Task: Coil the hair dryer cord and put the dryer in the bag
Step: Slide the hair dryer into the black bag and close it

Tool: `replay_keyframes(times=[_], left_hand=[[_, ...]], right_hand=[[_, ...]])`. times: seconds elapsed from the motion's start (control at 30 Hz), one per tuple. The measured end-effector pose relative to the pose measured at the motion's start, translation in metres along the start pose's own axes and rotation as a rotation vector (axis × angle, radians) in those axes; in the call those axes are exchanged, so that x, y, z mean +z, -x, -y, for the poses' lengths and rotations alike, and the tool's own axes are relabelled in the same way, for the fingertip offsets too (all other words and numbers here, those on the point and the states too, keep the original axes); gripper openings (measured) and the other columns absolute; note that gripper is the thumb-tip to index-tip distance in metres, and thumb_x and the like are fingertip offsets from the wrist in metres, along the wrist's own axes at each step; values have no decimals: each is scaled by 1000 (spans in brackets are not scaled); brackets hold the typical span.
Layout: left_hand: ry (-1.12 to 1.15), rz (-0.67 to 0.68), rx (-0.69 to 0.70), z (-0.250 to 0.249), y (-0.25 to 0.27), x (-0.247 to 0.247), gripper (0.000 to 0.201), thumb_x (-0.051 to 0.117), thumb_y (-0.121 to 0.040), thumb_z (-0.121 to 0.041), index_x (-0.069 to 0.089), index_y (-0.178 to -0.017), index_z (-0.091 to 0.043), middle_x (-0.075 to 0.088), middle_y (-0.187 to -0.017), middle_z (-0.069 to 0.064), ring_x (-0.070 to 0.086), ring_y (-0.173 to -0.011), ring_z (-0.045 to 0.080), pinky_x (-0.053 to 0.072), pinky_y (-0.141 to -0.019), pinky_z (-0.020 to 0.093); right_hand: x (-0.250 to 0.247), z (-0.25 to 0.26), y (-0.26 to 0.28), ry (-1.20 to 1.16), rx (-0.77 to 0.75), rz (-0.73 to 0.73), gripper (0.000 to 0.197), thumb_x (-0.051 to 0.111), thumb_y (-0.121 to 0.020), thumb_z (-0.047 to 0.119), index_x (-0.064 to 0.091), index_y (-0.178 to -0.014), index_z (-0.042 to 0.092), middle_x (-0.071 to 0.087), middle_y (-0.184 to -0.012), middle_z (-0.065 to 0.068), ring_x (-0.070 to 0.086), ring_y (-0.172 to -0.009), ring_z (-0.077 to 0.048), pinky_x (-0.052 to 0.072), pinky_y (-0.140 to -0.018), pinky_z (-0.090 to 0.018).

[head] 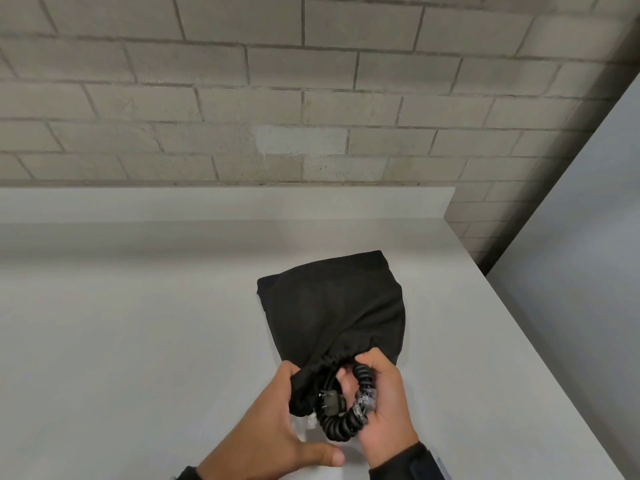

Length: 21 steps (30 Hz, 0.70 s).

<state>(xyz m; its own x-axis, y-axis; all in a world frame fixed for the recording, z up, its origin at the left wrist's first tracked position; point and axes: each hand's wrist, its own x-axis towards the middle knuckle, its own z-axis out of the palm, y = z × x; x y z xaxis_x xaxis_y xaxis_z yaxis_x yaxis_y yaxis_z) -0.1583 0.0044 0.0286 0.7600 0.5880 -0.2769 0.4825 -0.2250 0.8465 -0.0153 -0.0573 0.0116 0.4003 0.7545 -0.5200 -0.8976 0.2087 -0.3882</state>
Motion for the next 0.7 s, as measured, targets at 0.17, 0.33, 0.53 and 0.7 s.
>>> replay_keyframes(times=[0.17, 0.33, 0.53, 0.7], left_hand=[[21, -96, 100, 11, -5, 5, 66, 89, -58, -50, 44, -99, -25, 54, -87, -10, 48, -76, -4, 43, -73, 17], [-14, -54, 99, 14, -5, 7, 61, 82, -67, -56, 44, -105, -28, 58, -96, -5, 51, -85, 4, 46, -79, 22], [9, -38, 118, 14, -10, 17, 51, 82, -75, -44, 44, -105, -26, 61, -95, -7, 52, -88, 3, 48, -80, 22], [93, -78, 124, 13, -11, 14, 52, 87, -69, -36, 42, -86, -18, 53, -67, -16, 48, -64, 0, 43, -63, 19]], right_hand=[[14, 10, 13, 13, -40, 14, 15, 55, -70, 4, 45, -62, 10, 45, -58, -4, 49, -48, -15, 51, -51, -26], [0, 9, 24, 258, -64, 136, 42, 75, -75, 21, 64, -104, -7, 65, -106, -26, 65, -102, -39, 53, -93, -46], [-8, 9, 32, 388, -53, 174, 69, 79, -51, 19, 57, -112, -6, 68, -95, -18, 69, -90, -30, 56, -76, -40], [-6, 13, 31, 157, -33, 109, 28, 69, -53, 13, 58, -77, 4, 57, -75, -14, 61, -69, -25, 53, -75, -39]])
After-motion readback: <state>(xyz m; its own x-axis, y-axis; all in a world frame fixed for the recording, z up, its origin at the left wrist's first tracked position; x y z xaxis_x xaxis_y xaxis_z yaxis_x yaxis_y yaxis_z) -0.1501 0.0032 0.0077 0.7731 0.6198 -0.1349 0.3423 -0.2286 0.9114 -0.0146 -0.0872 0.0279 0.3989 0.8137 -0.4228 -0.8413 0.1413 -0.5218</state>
